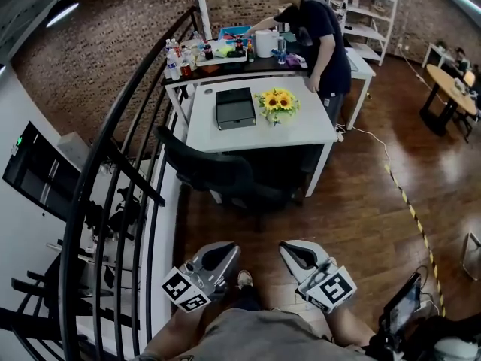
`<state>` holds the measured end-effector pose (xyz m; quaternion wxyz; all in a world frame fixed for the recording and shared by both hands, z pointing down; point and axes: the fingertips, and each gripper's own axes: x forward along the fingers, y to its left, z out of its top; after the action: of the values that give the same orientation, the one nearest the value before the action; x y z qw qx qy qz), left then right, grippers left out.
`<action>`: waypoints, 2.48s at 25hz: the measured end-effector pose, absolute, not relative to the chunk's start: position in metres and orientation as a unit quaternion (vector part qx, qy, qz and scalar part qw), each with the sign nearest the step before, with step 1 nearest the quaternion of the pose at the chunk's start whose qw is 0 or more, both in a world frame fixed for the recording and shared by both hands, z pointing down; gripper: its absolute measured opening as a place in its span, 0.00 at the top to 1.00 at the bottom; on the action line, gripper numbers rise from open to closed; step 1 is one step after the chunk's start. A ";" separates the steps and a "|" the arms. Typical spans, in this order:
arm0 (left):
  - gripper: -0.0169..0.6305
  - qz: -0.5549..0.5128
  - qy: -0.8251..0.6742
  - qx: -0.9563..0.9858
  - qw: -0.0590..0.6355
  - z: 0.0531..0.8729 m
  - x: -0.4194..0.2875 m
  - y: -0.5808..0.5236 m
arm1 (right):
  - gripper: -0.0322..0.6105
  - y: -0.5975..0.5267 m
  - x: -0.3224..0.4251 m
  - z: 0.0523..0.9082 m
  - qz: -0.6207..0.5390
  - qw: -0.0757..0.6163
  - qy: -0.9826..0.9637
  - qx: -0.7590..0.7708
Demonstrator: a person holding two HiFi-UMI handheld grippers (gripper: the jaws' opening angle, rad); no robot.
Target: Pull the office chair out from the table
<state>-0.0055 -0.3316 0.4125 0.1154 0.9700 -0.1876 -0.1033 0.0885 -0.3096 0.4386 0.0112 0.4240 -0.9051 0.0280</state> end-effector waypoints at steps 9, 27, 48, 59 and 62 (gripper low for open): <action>0.97 -0.096 -0.143 0.979 0.112 0.401 -0.023 -0.427 | 0.95 -0.407 0.075 0.424 0.020 0.016 -0.887 0.462; 0.97 -0.093 -0.184 0.973 0.108 0.403 -0.034 -0.484 | 0.55 -0.501 0.061 0.436 -0.007 0.066 -0.909 0.412; 0.97 -0.099 -0.324 0.936 0.091 0.408 -0.123 -0.502 | 0.77 -0.555 -0.004 0.445 -0.046 0.110 -0.955 0.272; 0.97 -0.084 -0.314 0.943 0.076 0.401 -0.113 -0.522 | 0.78 -0.526 0.063 0.439 -0.036 0.098 -0.974 0.202; 0.97 -0.082 -0.304 0.946 0.075 0.399 -0.102 -0.525 | 0.78 -0.519 0.089 0.437 -0.032 0.094 -0.978 0.183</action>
<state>-0.1023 -0.5245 0.3992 0.0748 0.9461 -0.3043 -0.0822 0.0893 -0.5190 0.4375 0.0942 0.1827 -0.9781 -0.0317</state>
